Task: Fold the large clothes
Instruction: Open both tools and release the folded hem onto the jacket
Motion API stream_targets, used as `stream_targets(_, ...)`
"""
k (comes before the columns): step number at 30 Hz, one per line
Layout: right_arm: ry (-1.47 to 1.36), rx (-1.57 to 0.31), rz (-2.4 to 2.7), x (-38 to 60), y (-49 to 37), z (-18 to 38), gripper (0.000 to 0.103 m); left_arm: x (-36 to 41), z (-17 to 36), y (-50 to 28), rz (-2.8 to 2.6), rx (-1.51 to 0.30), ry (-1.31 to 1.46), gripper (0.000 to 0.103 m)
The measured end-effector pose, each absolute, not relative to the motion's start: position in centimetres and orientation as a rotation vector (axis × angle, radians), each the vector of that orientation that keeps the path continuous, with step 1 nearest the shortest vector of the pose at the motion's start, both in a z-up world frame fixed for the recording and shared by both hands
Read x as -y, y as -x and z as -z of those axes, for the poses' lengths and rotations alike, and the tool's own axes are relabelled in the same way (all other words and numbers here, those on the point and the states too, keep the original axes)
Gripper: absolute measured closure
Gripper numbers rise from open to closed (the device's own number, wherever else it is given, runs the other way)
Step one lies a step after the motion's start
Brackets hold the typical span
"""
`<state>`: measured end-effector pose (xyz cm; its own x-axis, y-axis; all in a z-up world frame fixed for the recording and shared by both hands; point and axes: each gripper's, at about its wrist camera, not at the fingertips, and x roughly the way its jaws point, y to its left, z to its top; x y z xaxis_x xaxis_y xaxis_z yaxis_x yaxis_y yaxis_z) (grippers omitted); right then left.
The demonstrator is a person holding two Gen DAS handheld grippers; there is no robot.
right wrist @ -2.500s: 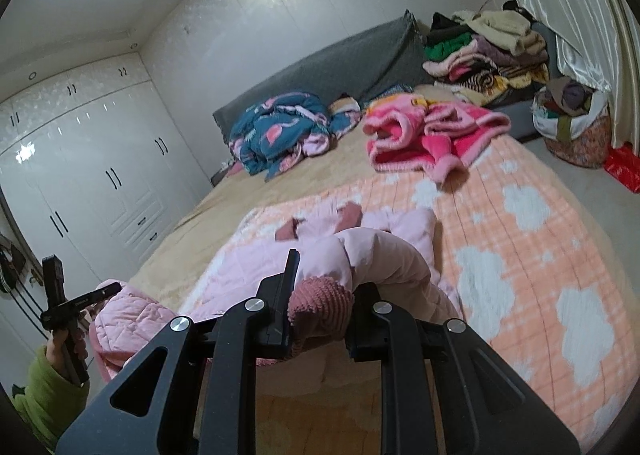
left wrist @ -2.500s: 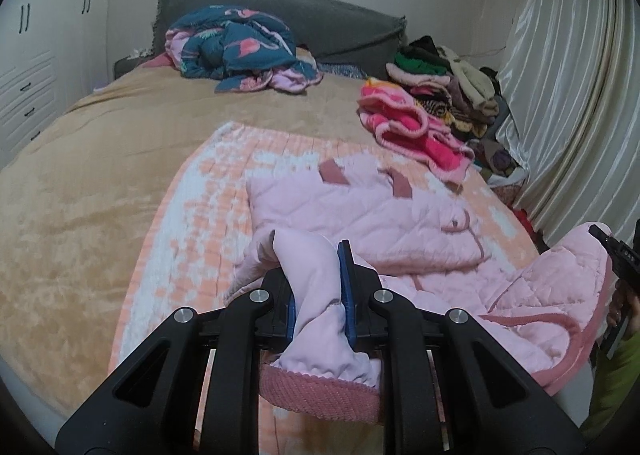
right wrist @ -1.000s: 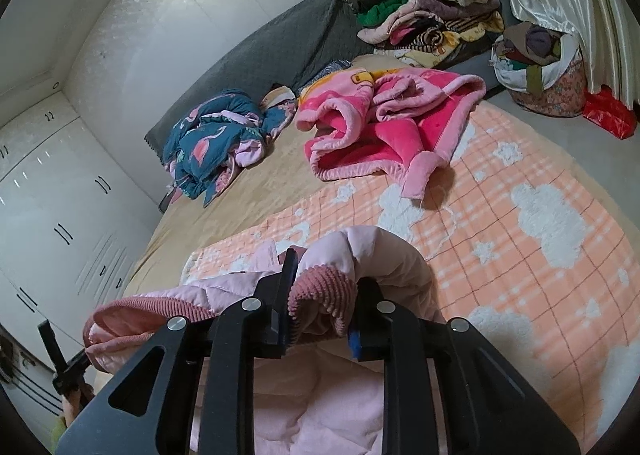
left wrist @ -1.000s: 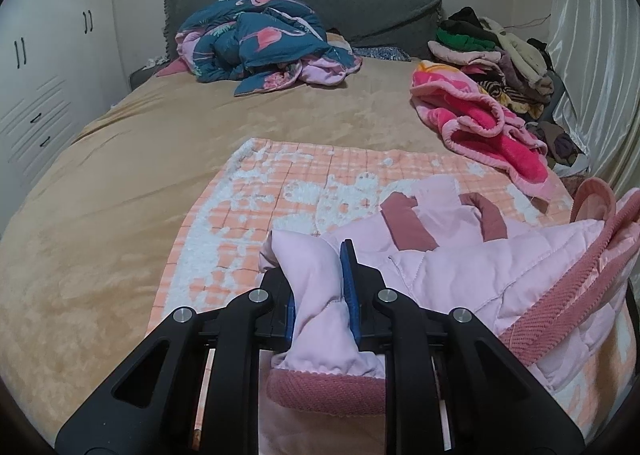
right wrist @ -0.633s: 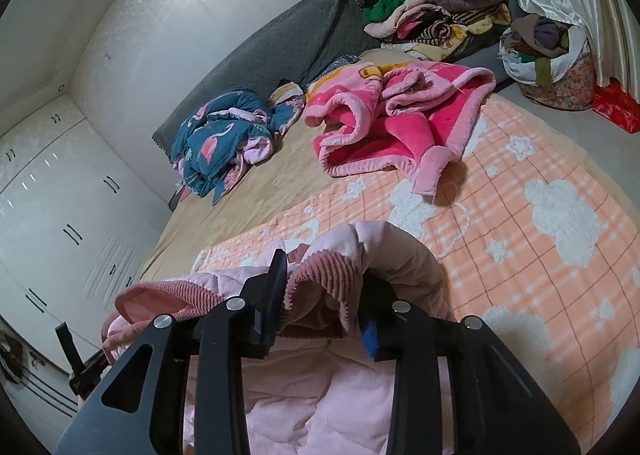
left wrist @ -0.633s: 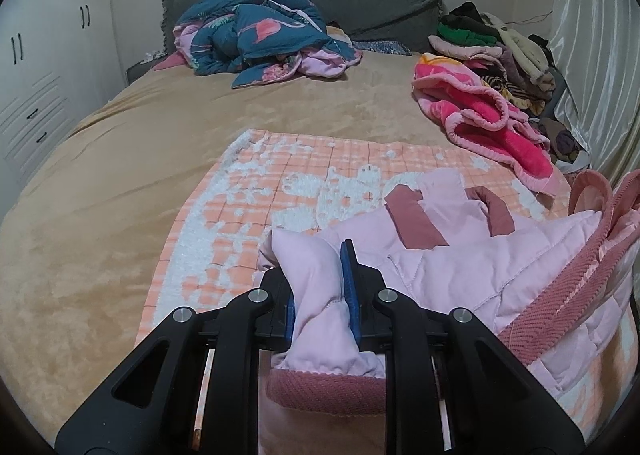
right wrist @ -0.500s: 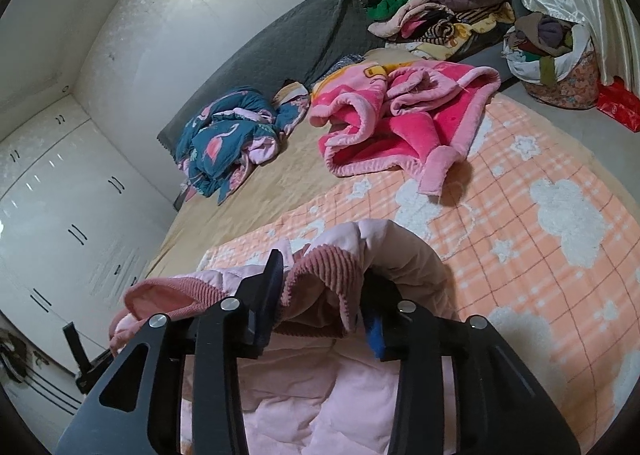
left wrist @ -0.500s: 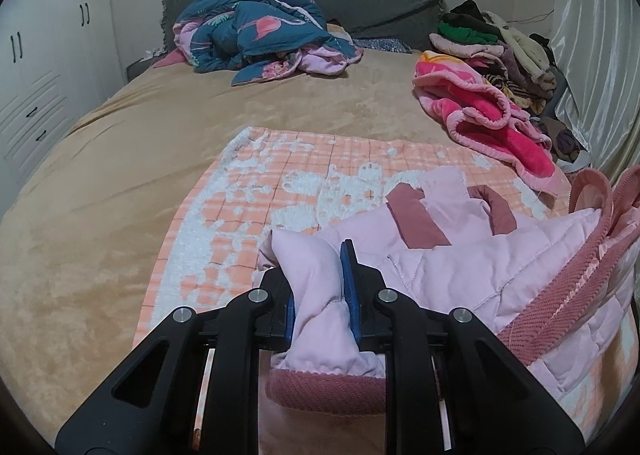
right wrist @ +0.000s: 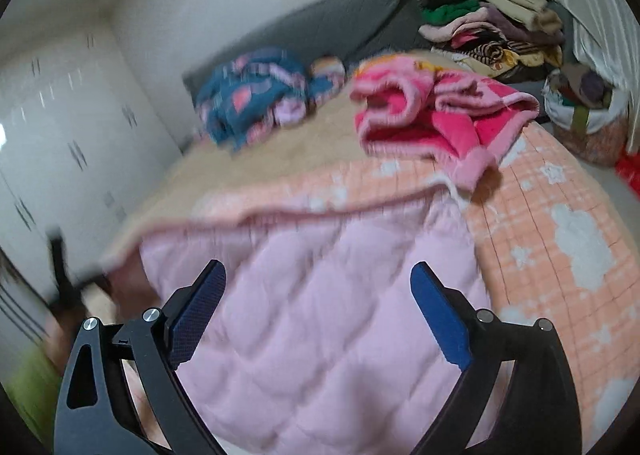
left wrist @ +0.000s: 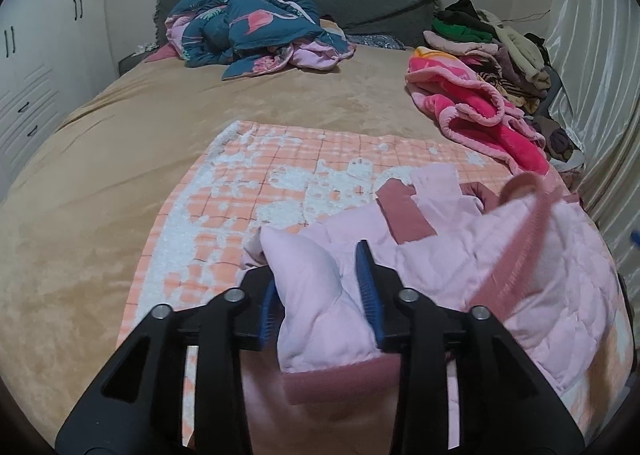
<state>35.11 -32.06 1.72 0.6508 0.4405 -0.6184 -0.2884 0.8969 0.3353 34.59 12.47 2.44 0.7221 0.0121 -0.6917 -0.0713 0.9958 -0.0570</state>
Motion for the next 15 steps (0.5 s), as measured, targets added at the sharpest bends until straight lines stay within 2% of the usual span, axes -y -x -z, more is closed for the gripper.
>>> stream_targets(3, -0.147, -0.864, -0.429, 29.7, -34.8, 1.8, 0.010, -12.1, -2.7, -34.1, -0.045, -0.755, 0.078, 0.062)
stream_targets(4, -0.147, -0.900, -0.433, 29.3, -34.8, 2.9, 0.010, -12.0, -2.9, -33.9, -0.040, -0.753, 0.079, 0.055)
stream_targets(6, -0.154, -0.949, -0.416, 28.7, -35.0, 4.8, 0.010, -11.7, -3.4, -33.4, -0.053, -0.737, 0.065, 0.029)
stream_targets(7, -0.152, -0.955, -0.400, 28.5, -35.0, 5.5, 0.009, -11.5, -3.8, -33.0, -0.085, -0.718, 0.040, 0.013)
stream_targets(15, -0.214, -0.864, -0.384, 30.0, -32.9, 3.1, 0.010, -11.4, -6.8, -30.1, -0.097, -0.639, 0.011, 0.009)
